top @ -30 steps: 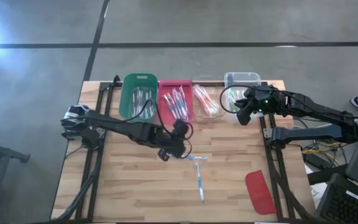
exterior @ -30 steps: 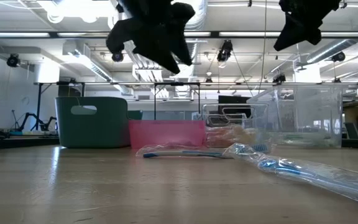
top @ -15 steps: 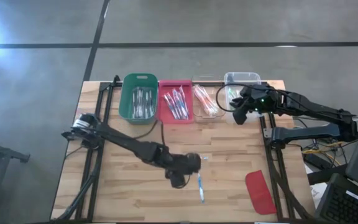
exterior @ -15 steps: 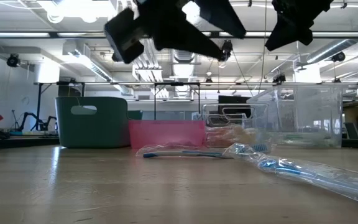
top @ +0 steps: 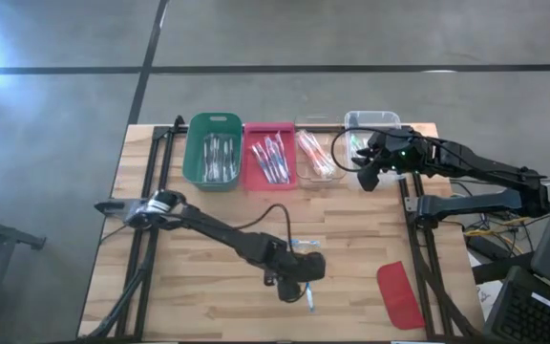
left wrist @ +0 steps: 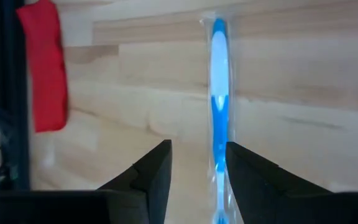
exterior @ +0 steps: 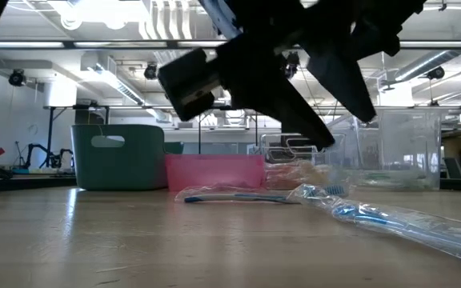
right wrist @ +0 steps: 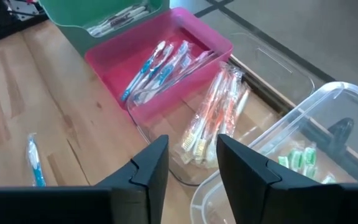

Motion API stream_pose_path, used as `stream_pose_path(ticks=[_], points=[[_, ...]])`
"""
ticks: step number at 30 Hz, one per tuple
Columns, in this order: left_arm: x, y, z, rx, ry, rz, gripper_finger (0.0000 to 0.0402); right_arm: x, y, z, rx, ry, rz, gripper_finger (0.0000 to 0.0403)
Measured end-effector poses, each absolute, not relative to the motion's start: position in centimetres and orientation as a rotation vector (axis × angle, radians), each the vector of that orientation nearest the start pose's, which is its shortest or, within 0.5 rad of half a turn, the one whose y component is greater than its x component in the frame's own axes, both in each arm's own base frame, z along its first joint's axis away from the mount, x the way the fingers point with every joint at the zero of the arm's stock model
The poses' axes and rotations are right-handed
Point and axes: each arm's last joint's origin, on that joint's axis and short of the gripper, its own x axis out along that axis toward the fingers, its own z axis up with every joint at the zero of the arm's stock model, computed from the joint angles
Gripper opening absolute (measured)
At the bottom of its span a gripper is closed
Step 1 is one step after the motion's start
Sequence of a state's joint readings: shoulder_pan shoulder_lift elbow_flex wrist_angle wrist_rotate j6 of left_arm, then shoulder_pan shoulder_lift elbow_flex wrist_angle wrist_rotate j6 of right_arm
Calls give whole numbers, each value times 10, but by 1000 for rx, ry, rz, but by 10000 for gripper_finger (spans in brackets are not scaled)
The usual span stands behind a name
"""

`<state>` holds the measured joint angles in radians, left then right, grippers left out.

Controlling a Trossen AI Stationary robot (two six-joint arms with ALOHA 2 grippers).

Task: Pick & Place Toothbrushes
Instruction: Put the blue toothbrush into the red bin

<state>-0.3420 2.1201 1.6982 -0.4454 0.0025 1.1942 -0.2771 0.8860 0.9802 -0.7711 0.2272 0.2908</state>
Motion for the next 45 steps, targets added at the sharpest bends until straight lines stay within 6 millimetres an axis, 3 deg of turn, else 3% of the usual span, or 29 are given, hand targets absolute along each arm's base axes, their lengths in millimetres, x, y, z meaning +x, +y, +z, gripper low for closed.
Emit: stream_pose_path(ticks=[20,29,45], points=[[466,-157,156,1140,645,-817,155,158,-52,330,277,616,-577,168],[460,-151,156,1039,768,-835,135,158,-52,330,278,618,-576,172],[444,-145,153,832,1007,-877,100,158,-52,330,279,618,-574,123]])
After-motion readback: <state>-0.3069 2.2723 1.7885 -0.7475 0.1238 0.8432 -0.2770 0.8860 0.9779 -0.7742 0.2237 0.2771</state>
